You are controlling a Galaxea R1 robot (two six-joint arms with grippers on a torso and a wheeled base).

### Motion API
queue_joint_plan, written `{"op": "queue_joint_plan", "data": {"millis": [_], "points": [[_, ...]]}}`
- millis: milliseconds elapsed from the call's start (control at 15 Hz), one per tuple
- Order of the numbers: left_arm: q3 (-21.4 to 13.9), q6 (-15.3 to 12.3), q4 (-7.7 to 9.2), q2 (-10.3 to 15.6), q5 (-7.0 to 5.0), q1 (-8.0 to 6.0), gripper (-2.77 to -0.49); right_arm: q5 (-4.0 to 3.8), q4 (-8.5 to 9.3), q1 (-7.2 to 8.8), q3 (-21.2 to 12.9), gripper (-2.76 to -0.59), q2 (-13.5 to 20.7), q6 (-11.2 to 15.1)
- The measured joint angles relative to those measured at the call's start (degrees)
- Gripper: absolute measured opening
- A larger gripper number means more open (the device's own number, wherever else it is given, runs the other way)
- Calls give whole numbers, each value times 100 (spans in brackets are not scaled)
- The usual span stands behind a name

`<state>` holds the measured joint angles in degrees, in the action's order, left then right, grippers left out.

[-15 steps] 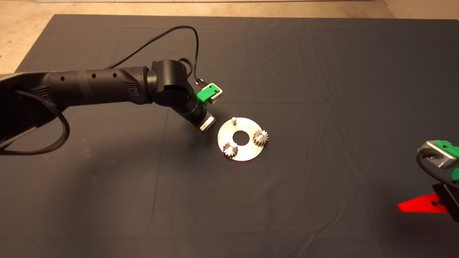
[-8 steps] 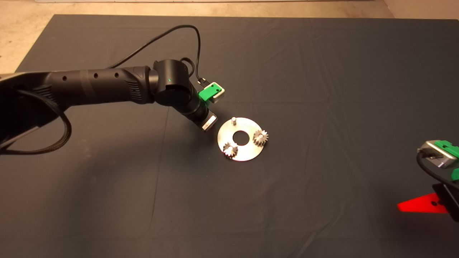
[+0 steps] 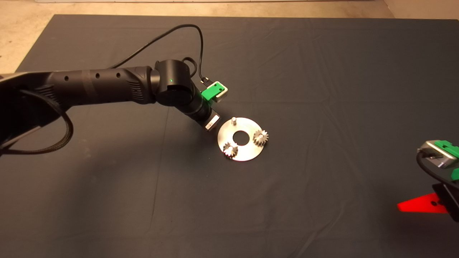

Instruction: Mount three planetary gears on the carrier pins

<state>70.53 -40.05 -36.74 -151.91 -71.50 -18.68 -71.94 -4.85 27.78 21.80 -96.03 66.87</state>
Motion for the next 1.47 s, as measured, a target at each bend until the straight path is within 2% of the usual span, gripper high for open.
{"op": "queue_joint_plan", "data": {"millis": [400, 800, 1267, 1400, 1467], "points": [[0, 0, -90, 4, 20, 62, -223, 2, 0, 0, 0, -202, 0, 0], [0, 0, -94, 15, 58, 71, -231, 0, 0, 0, 0, -202, 0, 0], [-2, 6, -94, 20, 53, 71, -251, 0, 0, 0, 0, -202, 0, -11], [-48, 9, -99, 22, -12, 71, -258, 0, 0, 0, 2, -202, 0, -11], [-102, 9, -94, 20, -117, 73, -259, 0, 0, 0, 2, -202, 1, -12]]}}
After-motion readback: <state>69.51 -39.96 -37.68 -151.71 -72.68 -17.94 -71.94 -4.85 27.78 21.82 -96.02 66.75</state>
